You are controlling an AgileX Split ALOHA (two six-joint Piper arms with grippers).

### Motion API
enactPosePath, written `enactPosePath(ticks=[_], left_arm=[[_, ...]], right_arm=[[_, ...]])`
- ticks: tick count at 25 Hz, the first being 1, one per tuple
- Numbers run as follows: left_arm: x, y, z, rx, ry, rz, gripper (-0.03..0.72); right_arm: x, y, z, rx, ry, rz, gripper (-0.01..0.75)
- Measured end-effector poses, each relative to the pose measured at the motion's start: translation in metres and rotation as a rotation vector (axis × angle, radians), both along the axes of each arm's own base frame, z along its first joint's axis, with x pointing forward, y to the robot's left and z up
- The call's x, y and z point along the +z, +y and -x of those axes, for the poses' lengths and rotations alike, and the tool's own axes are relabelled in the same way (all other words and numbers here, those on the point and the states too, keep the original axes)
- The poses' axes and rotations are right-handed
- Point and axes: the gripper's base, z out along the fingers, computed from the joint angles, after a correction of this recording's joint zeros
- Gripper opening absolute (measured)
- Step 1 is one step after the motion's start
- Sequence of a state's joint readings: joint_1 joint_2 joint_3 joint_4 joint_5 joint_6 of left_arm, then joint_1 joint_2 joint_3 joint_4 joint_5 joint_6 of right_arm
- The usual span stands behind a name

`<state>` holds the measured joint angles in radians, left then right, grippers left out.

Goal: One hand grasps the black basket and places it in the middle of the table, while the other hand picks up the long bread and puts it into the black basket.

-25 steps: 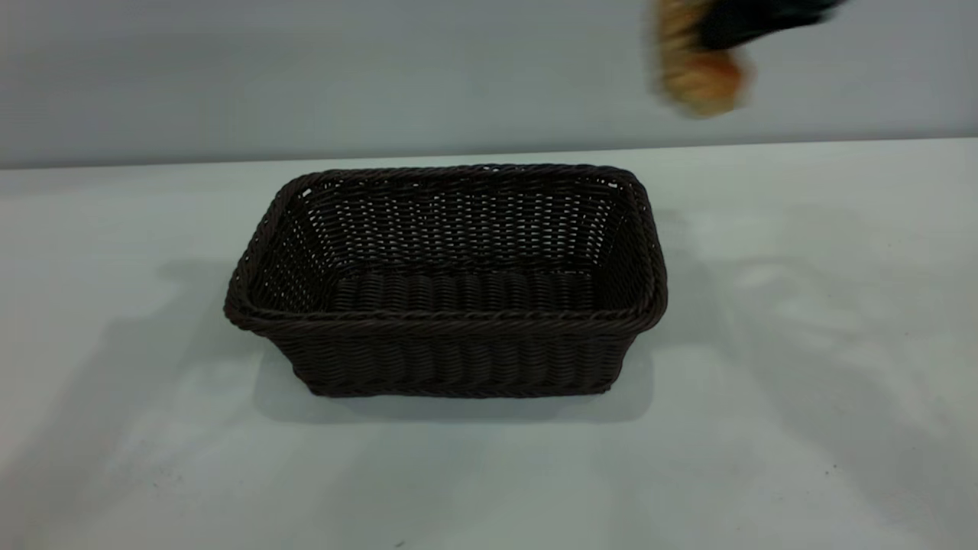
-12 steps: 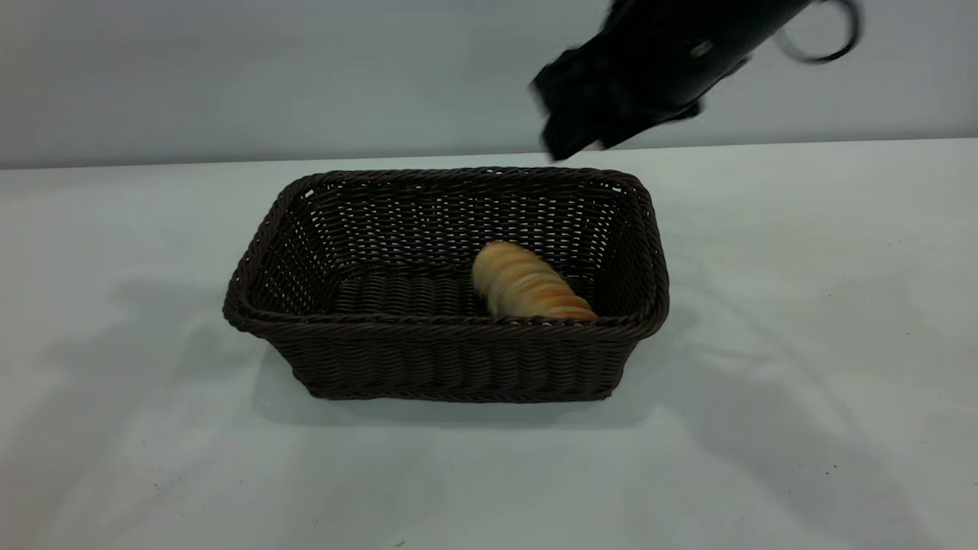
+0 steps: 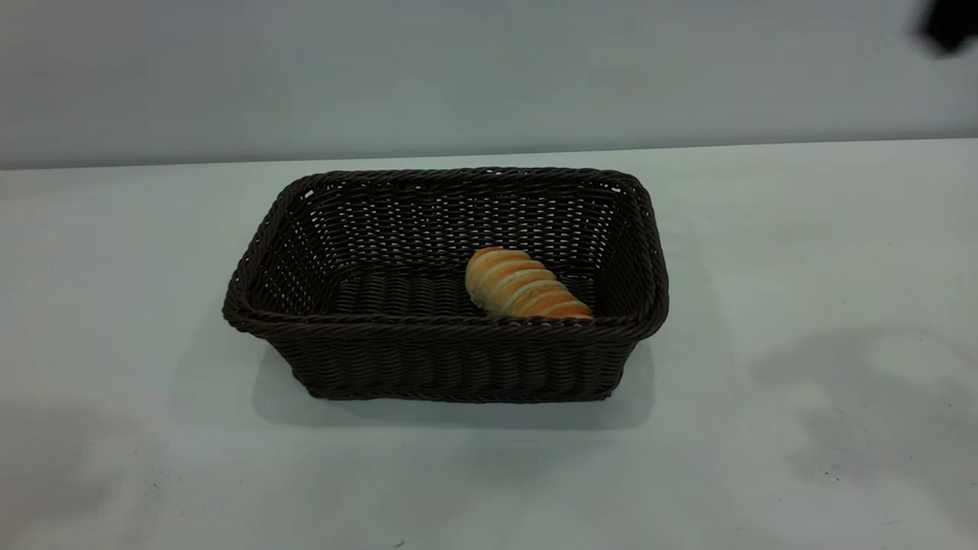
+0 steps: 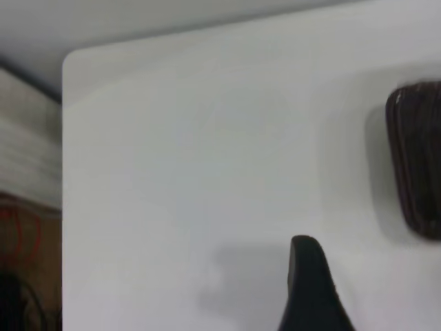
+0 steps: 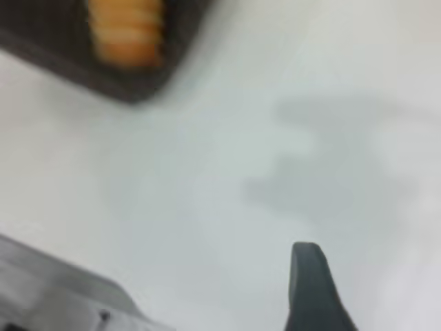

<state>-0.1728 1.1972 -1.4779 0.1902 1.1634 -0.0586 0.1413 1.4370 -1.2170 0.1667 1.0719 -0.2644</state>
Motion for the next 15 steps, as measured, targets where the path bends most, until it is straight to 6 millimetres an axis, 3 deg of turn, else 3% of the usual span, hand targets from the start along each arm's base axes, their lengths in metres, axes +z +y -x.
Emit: enactPosePath(ticks=[5,9,15], left_arm=[[-0.051,0.012,0.068,0.039,0.076,0.014,0.529],[-0.085,0.02,0.118,0.045,0.066,0.026,0.529],[-0.119,0.023,0.161,0.028,0.028,0.088,0.529]], right_arm=[[0.035,-0.012,0.066,-0.033,-0.104,0.006,0.435],[0.033,-0.019,0.122,-0.041,-0.183,-0.02,0.435],[0.016,-0.024,0.18,-0.041,-0.257,-0.075,0.435]])
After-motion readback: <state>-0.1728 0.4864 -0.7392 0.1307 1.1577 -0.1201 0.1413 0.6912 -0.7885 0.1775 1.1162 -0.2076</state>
